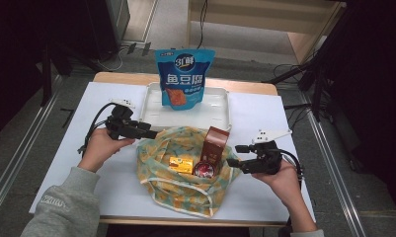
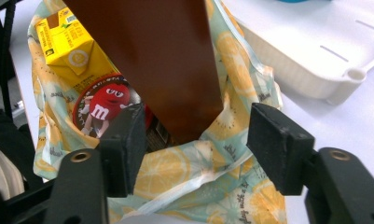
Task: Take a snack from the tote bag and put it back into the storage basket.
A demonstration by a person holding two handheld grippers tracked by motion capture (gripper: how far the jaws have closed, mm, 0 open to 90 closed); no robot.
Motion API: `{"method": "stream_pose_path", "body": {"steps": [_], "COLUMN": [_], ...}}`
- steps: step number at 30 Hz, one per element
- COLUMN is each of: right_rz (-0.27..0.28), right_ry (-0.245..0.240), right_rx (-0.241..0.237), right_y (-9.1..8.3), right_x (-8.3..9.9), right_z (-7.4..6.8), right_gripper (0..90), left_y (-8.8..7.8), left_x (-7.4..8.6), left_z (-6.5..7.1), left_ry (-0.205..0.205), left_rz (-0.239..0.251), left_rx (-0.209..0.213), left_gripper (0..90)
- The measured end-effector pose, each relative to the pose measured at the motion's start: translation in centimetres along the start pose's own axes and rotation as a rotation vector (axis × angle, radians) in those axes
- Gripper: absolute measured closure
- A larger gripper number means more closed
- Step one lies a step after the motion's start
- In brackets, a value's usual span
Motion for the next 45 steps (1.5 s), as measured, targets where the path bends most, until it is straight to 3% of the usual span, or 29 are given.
{"method": "stream_pose_path", "body": {"steps": [13,31,45], "right_rz": [0.002,-0.006,-0.007], "right_ry": [-0.024,-0.04,-0.067], "right_rx": [-0.011,0.002,-0.024], "right_y": [-0.1,0.2,1.7], "right_x": [-1.8,-4.2,-6.3], "right_z": [-1.1,-2.0,-2.8], "right_gripper": [26.9,25.8,26.5], "left_y": [-0.1,-0.5,-0.8], "left_x": [0.1,-0.2,-0.4], "left_z": [0.0,0.2,0.3], "left_ry": [0.013,0.03,0.03], "left_rz": [-0.01,0.007,0.01], "left_rx": [-0.011,-0.002,0.007], "left_gripper": [40.2,35.9,35.1]}}
Point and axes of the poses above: each handheld gripper's, and its own axes: y roughly forward along the jaws, x roughly out of its underside, z roughly to its right, the point moved 9 cm from there along y, roughly forward along the jaws, and after that the axes turned 1 degree about -z, right-handed, at the moved point
